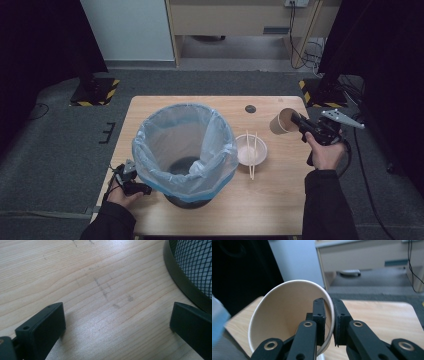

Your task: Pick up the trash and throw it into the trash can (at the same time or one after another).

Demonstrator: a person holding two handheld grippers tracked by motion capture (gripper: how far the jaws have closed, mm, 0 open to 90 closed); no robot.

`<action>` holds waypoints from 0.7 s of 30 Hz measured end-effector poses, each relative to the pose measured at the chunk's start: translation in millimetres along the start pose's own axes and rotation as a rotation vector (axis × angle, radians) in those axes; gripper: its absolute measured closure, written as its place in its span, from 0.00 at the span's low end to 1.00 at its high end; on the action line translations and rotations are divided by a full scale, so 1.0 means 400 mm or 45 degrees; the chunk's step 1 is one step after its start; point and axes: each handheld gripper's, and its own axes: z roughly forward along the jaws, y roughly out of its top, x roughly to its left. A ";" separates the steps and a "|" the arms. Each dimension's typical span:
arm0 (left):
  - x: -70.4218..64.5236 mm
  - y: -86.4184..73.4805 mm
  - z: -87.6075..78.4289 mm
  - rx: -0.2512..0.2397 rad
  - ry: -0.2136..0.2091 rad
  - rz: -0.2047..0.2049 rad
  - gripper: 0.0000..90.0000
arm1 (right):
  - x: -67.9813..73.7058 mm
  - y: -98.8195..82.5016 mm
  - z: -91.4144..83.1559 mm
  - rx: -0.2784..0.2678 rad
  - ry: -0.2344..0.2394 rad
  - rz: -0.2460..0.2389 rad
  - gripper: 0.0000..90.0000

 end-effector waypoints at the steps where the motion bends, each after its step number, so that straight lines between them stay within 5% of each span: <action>1: 0.000 0.000 0.000 0.000 0.000 0.000 0.00 | 0.006 0.009 -0.007 -0.016 0.013 0.001 0.92; 8: 0.000 0.000 0.000 0.000 0.000 0.000 0.00 | 0.058 0.063 -0.056 -0.131 0.110 -0.012 0.92; 21: -0.001 0.000 0.000 -0.001 0.001 -0.002 0.00 | 0.155 0.136 -0.102 -0.244 0.294 -0.061 0.92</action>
